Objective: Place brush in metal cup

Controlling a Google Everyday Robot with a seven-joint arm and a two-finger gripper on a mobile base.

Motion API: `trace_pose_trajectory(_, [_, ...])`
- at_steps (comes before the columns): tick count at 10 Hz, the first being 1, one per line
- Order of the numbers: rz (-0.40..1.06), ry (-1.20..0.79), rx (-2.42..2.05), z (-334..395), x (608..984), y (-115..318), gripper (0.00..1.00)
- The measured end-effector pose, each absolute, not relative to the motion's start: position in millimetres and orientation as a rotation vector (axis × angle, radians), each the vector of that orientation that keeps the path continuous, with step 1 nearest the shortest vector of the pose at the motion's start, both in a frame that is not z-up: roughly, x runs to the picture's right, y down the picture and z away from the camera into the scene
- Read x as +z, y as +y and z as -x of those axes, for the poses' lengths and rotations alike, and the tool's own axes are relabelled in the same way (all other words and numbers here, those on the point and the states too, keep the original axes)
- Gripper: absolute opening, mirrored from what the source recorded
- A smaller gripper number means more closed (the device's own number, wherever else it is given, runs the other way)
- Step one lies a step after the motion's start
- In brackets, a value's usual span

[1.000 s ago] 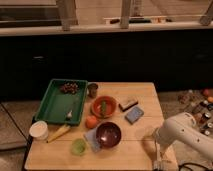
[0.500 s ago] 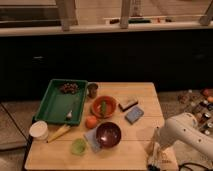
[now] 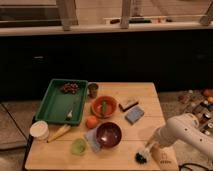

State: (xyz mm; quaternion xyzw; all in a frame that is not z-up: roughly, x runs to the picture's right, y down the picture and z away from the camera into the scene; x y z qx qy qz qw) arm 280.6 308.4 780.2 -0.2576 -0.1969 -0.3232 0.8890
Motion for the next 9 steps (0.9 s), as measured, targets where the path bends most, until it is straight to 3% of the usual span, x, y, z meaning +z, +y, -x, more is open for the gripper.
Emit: trace_pose_trajectory(9, [0.493,-0.398,-0.702,-287,750,275,0.00])
